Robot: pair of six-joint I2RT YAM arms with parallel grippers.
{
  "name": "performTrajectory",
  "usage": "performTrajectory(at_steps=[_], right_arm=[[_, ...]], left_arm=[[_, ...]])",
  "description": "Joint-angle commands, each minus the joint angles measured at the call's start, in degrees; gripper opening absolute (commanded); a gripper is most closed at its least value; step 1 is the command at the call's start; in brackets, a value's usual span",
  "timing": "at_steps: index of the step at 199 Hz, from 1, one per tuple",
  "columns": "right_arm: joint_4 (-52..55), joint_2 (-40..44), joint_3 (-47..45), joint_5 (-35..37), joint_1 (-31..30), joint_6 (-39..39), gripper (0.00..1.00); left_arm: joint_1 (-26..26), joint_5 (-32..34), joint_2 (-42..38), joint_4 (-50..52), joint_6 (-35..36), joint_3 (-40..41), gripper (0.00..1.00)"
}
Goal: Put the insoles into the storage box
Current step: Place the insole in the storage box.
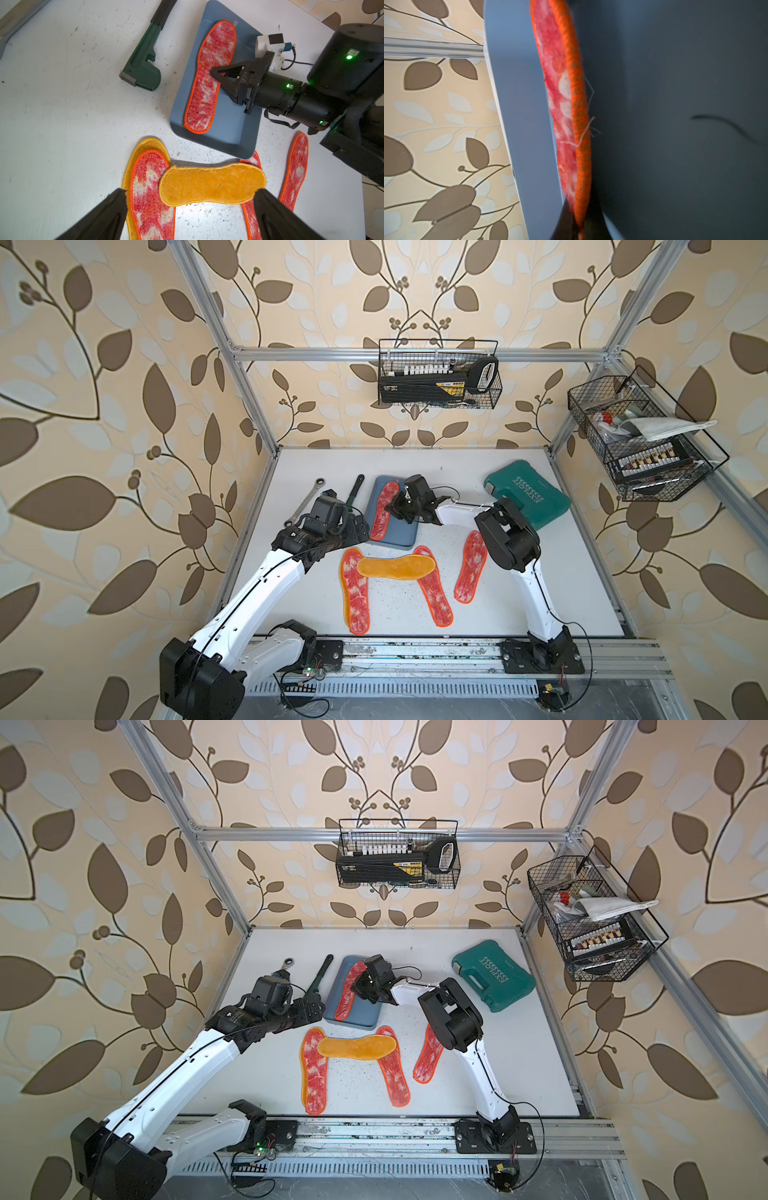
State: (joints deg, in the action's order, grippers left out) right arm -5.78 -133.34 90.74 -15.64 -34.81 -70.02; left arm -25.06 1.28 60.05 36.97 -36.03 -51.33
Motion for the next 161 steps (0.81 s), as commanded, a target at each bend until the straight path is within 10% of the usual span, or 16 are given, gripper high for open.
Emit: performTrajectory(at_steps=[1, 52, 161], right_arm=[[2.4, -2.2, 2.3, 0.4, -0.7, 1.0, 0.07], [5.1, -2.9, 4.7, 1.9, -1.8, 0.0, 0.14], [13.6, 9.8, -2.2, 10.3, -2.9, 2.2, 0.66]], left_arm=[[0.5, -1.0, 0.4, -1.1, -0.2, 0.7, 0.99], [0.9, -0.8, 0.9, -1.0, 0.2, 1.2, 0.99], [1.1, 1.7, 1.8, 0.5, -0.8, 2.3, 0.99]])
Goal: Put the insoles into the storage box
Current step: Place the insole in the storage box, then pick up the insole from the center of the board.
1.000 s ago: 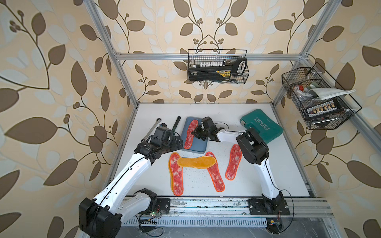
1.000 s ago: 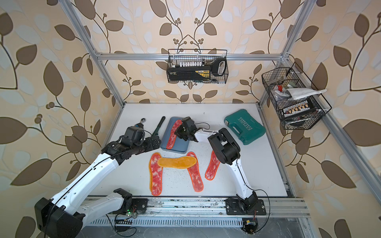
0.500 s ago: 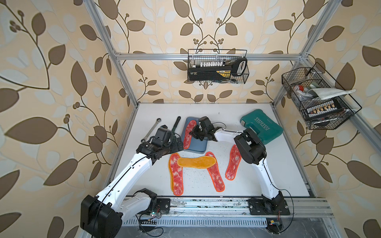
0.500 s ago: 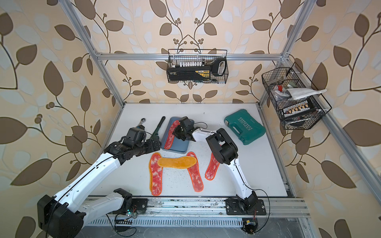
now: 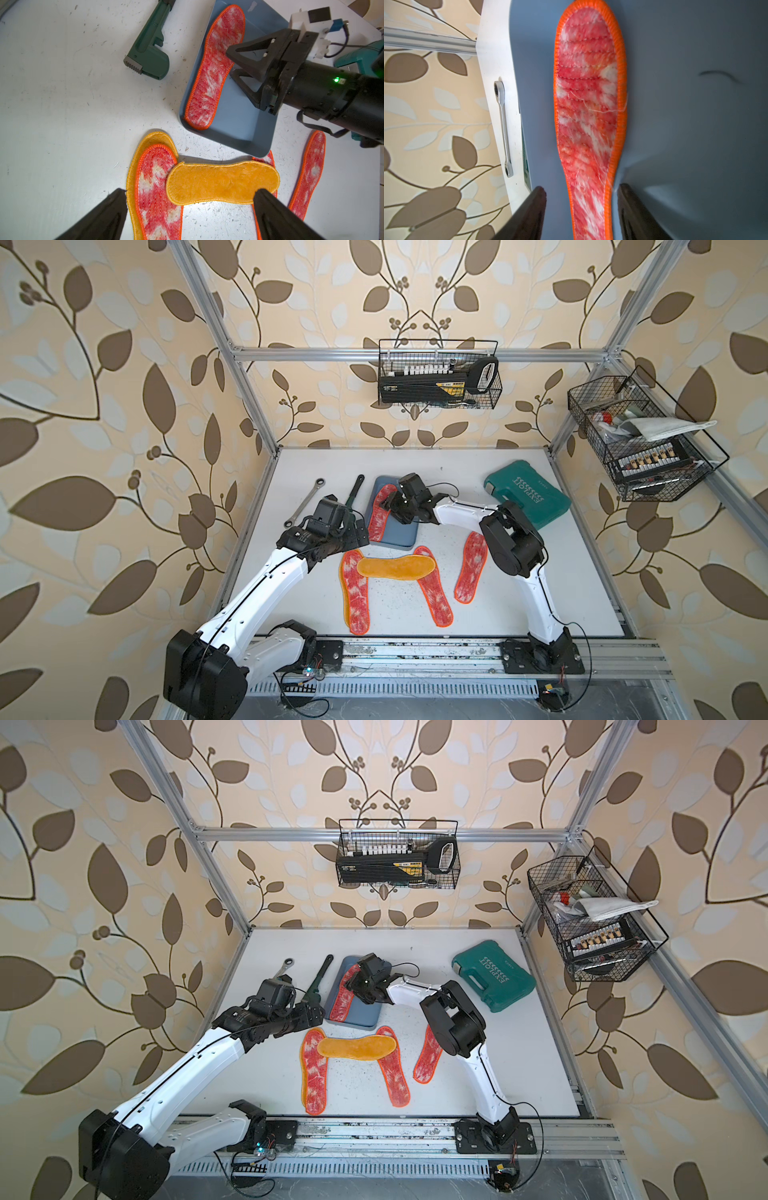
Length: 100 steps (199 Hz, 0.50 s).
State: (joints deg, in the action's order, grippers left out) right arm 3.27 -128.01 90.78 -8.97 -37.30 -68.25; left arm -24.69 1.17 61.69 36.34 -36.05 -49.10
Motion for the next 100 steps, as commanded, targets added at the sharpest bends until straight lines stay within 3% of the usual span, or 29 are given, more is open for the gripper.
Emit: performTrajectory(at_steps=[1, 53, 100], right_arm=[[4.6, 4.6, -2.4, 3.7, -0.4, 0.4, 0.67], [4.8, 15.3, -10.0, 5.9, -0.6, 1.4, 0.71], [8.4, 30.4, -18.7, 7.3, -2.2, 11.0, 0.74]], left_arm=[[0.8, 1.9, 0.2, 1.2, -0.8, 0.1, 0.99], [0.8, 4.7, 1.1, 5.8, -6.7, 1.6, 0.99], [-0.5, 6.0, -2.9, 11.8, -15.3, 6.6, 0.96]])
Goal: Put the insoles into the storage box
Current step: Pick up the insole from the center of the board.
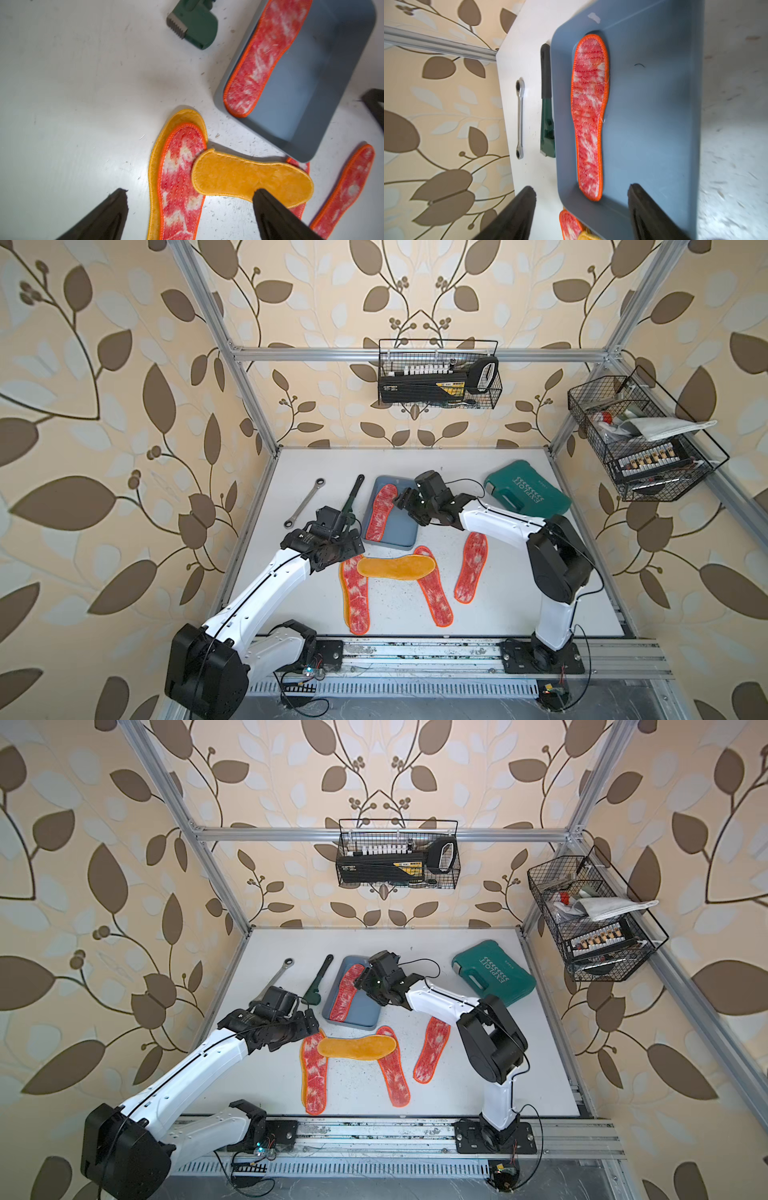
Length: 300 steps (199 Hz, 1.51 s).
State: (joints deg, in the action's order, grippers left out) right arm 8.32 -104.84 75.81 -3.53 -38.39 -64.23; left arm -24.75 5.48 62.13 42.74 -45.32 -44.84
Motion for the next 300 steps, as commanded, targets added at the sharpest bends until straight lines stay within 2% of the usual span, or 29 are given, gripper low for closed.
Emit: performTrajectory(at_steps=[1, 23, 42, 79, 114, 125, 183, 224, 256, 274, 300], right_arm=[[3.4, 7.6, -4.0, 1.8, -1.2, 7.2, 0.74], [8.2, 14.8, -7.3, 3.5, -1.9, 13.8, 0.77], [12.2, 20.6, -10.5, 4.5, -3.5, 19.5, 0.79], [17.1, 30.2, -17.9, 5.2, -3.6, 22.3, 0.82], [19.2, 36.2, -22.8, 4.9, -3.6, 22.5, 0.82], [19.4, 37.1, -23.7, 4.5, -3.6, 22.7, 0.87], [18.4, 37.3, -25.9, 3.2, -3.6, 23.0, 0.87], [17.3, 36.4, -26.4, 2.3, -3.6, 22.7, 0.87], [17.0, 36.3, -26.8, 1.9, -3.6, 22.3, 0.87], [16.7, 36.3, -27.1, 1.8, -3.6, 22.2, 0.87], [15.9, 35.8, -27.6, 1.4, -3.6, 21.7, 0.87]], left_arm=[[-0.4, 1.6, -3.5, 5.5, -6.3, 2.5, 0.96], [-2.2, 0.3, -6.5, 6.0, -10.3, 6.1, 0.93], [-5.6, 0.0, -6.9, 6.1, -13.7, 8.4, 0.91], [-12.8, 1.2, -3.3, 4.6, -18.5, 10.0, 0.83], [-13.1, -0.2, 1.2, 0.0, -16.8, 11.4, 0.69], [-13.1, -0.1, 2.6, -0.4, -15.9, 10.5, 0.65], [-13.2, -2.4, 4.6, -4.0, -13.3, 11.4, 0.46], [-13.2, -3.1, 6.3, -5.2, -11.9, 11.4, 0.44], [-13.2, -3.0, 8.3, -5.1, -11.6, 12.0, 0.47], [-13.4, -1.9, 7.9, -3.3, -11.4, 11.9, 0.52], [-13.7, -0.7, 6.6, -1.3, -11.3, 12.1, 0.53]])
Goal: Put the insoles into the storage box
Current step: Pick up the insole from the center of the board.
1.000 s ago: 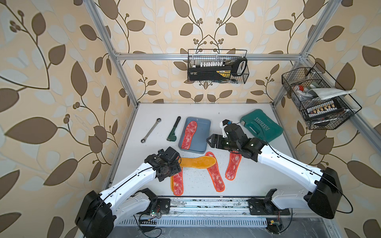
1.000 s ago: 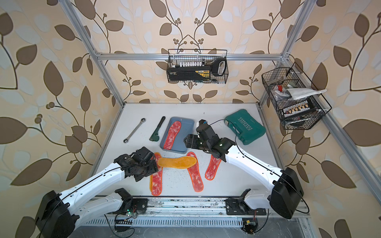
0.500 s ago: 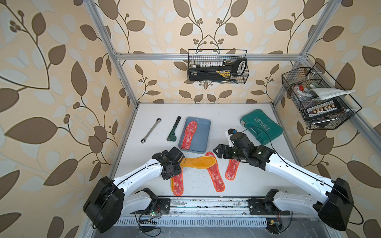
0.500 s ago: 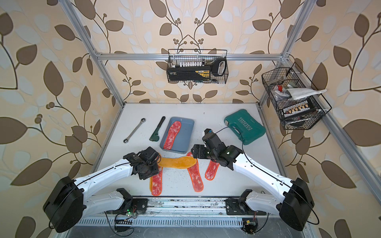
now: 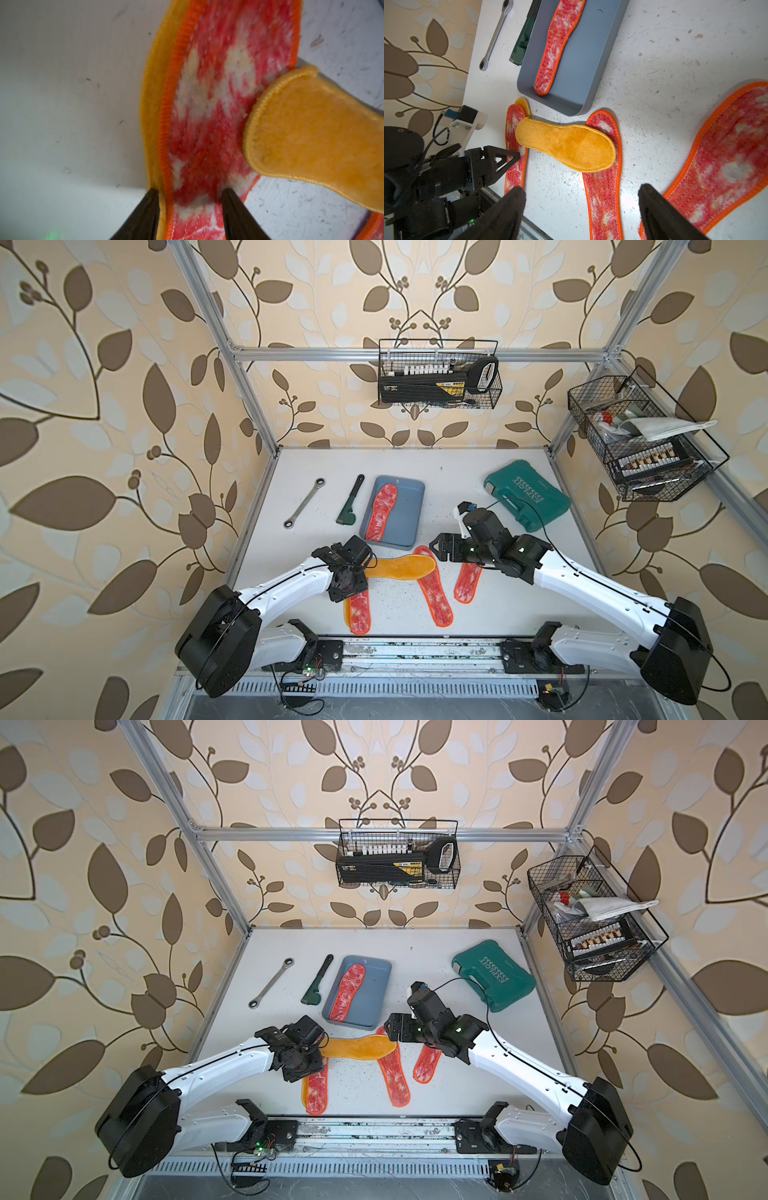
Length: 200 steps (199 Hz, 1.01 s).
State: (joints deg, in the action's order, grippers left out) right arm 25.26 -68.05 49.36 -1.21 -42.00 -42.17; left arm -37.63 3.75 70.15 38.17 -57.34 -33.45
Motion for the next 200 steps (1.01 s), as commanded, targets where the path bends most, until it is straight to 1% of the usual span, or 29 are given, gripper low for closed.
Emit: performTrajectory(at_steps=[1, 34, 60, 73, 94, 115, 168, 200], right_arm=[[-1.1, -1.0, -1.2, -0.9, 0.0, -0.4, 0.87], [-1.8, -1.6, -1.4, -1.2, 0.0, -0.8, 0.87], [-2.3, -1.5, -1.8, -1.5, 0.0, -1.2, 0.87], [-2.7, -1.5, -2.2, -1.5, 0.0, -1.4, 0.87], [-3.3, -1.5, -2.8, -2.1, 0.0, -1.8, 0.87], [-4.0, -1.6, -3.4, -2.8, 0.0, -2.2, 0.87], [-4.9, -1.8, -3.2, -4.0, -0.1, -2.5, 0.87], [-6.0, -2.1, -3.2, -5.3, -0.5, -3.2, 0.87]], left_arm=[[-0.8, 1.0, -1.5, 3.1, 0.7, 0.8, 0.53], [-0.8, -1.4, -1.6, -0.9, -0.2, 3.1, 0.49], [-0.8, -1.6, -0.7, -1.8, 0.7, 2.7, 0.42], [-0.8, -1.7, -0.5, -1.7, 1.1, 2.7, 0.32], [-0.8, -1.2, -1.3, -0.3, 1.1, 2.2, 0.14], [-0.8, -0.2, -3.4, 2.3, 1.1, 1.2, 0.0], [-0.8, 4.1, -7.8, 9.8, 1.0, -1.8, 0.0], [-0.8, 7.8, -10.8, 15.9, 1.8, -5.8, 0.0]])
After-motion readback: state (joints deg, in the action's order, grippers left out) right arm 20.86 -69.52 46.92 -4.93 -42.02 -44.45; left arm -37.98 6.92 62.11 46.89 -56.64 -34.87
